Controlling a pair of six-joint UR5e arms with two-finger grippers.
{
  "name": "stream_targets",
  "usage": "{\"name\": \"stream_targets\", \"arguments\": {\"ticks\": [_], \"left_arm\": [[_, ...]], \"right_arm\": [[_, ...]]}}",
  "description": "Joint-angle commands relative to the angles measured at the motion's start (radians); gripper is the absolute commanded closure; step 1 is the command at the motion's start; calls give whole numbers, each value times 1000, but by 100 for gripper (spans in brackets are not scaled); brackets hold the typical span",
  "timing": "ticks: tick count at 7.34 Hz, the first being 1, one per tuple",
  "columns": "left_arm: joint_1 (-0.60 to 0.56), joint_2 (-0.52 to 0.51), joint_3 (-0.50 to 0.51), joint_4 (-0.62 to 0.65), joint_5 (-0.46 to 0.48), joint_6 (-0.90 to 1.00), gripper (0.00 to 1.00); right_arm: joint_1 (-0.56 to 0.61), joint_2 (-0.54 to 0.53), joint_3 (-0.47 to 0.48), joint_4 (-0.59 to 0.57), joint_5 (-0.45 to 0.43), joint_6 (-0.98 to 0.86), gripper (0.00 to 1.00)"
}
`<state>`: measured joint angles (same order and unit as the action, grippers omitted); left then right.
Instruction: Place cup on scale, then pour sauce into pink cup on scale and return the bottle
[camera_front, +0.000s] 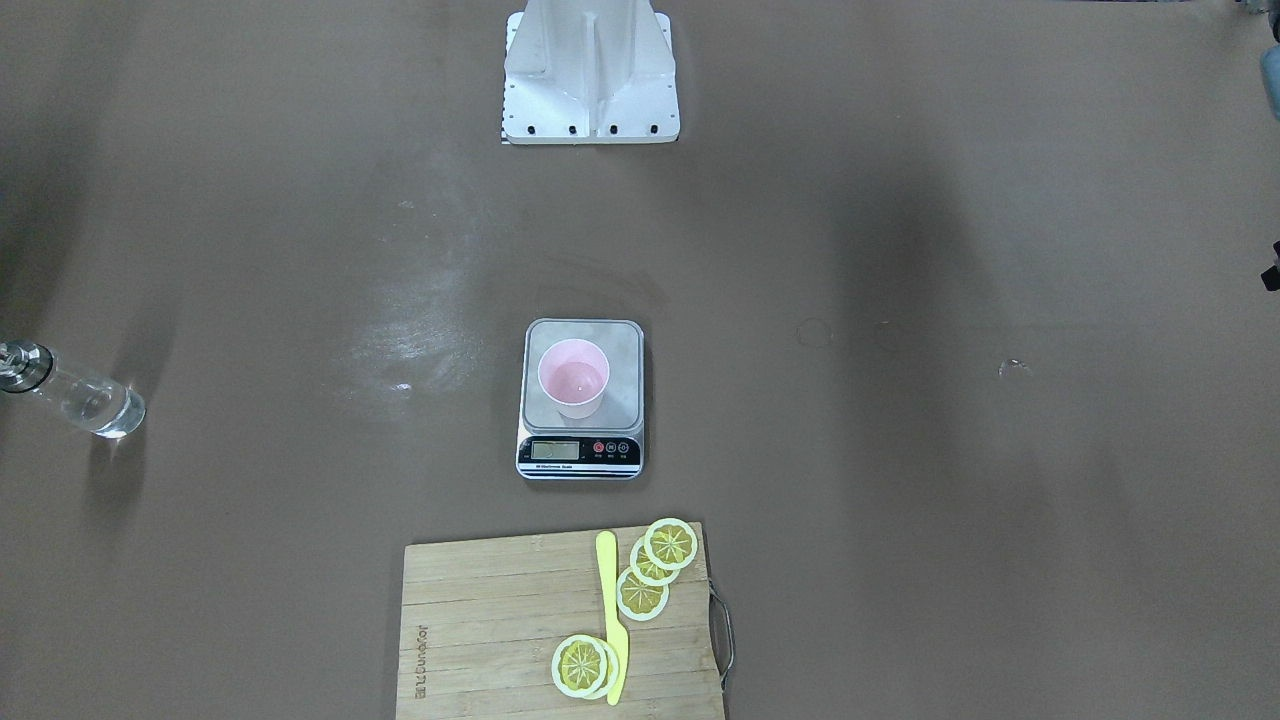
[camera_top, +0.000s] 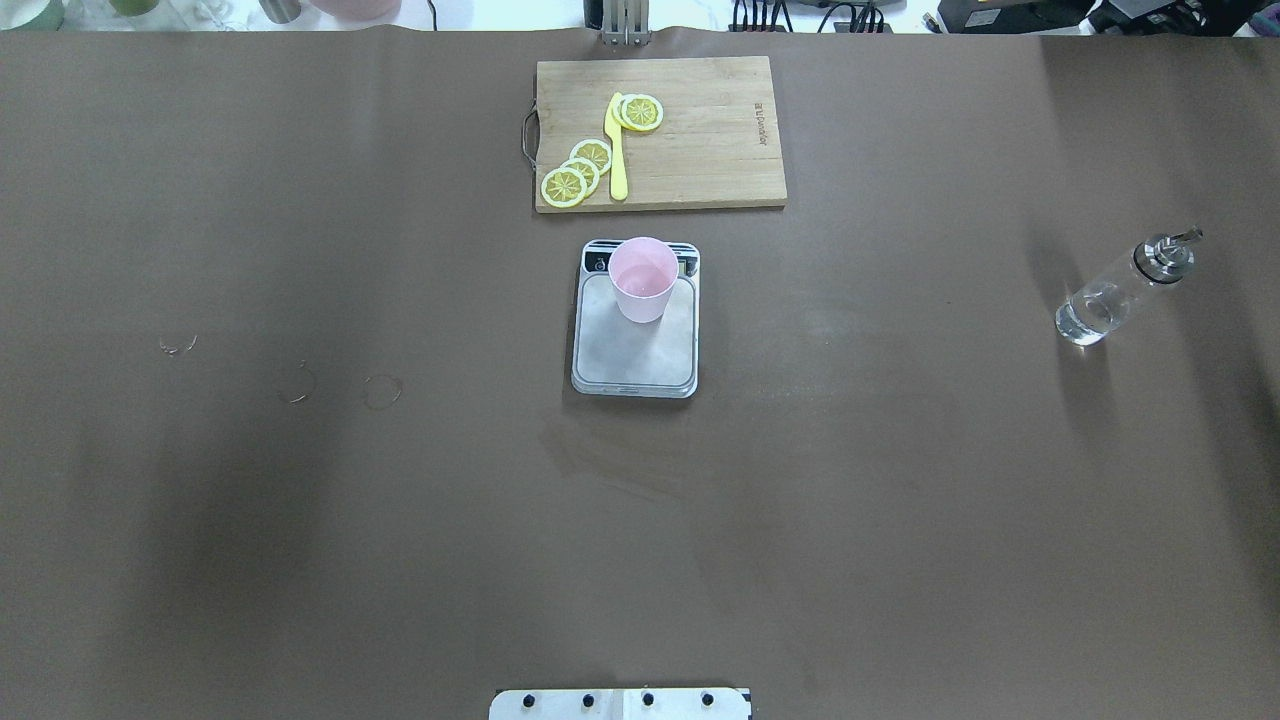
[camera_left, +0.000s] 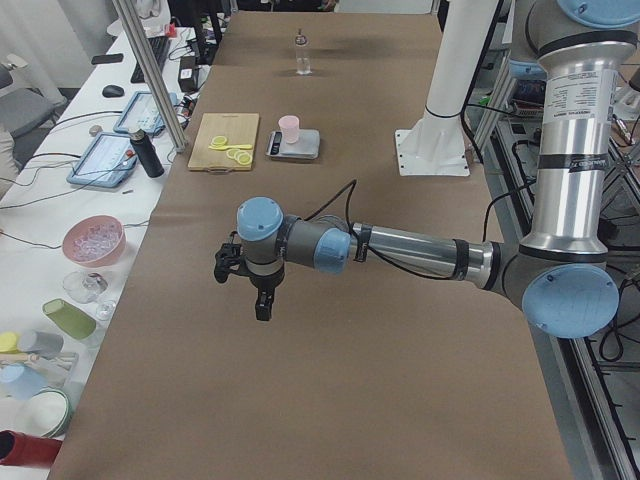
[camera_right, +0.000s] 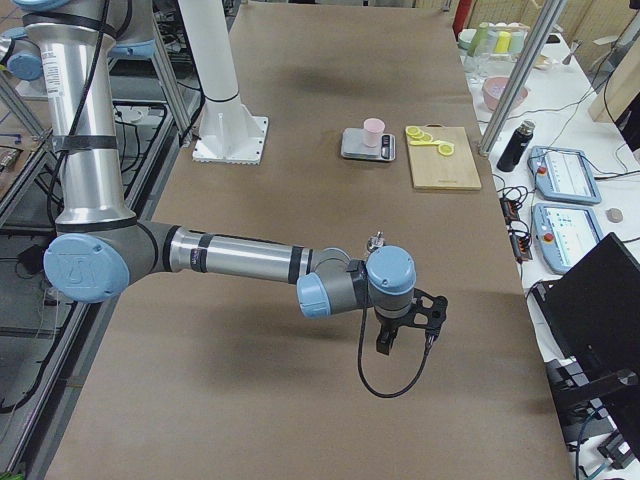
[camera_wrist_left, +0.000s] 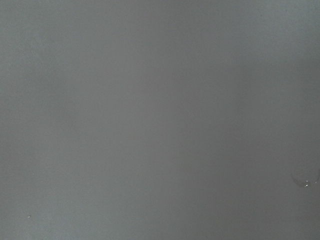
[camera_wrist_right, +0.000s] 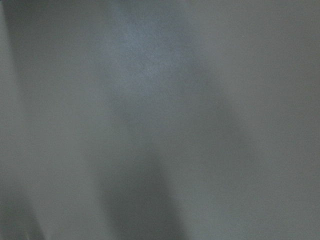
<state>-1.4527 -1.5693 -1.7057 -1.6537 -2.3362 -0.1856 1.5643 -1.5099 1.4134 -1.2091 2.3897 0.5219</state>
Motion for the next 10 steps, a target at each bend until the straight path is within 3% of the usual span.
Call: {"name": "stream_targets", "arguments": {"ticks": [1, 3, 4, 5, 7, 10], "left_arm": [[2, 2, 1, 2, 0, 0, 2], [2, 5, 1, 2, 0, 0, 2], [2, 5, 1, 2, 0, -2, 2], [2, 6, 1, 2, -2, 0, 2], [2, 8, 0, 2, -2, -2, 2], [2, 8, 1, 2, -2, -2, 2]], "right_arm": [[-59, -7, 5, -65, 2, -126, 0], [-63, 63, 112, -406, -12, -211, 0], [-46, 80, 158, -555, -39, -350, 0], [-38, 104, 195, -652, -78, -391, 0], [-30, 54, 263, -670, -104, -392, 0], [3, -50, 254, -606, -102, -491, 0]]}}
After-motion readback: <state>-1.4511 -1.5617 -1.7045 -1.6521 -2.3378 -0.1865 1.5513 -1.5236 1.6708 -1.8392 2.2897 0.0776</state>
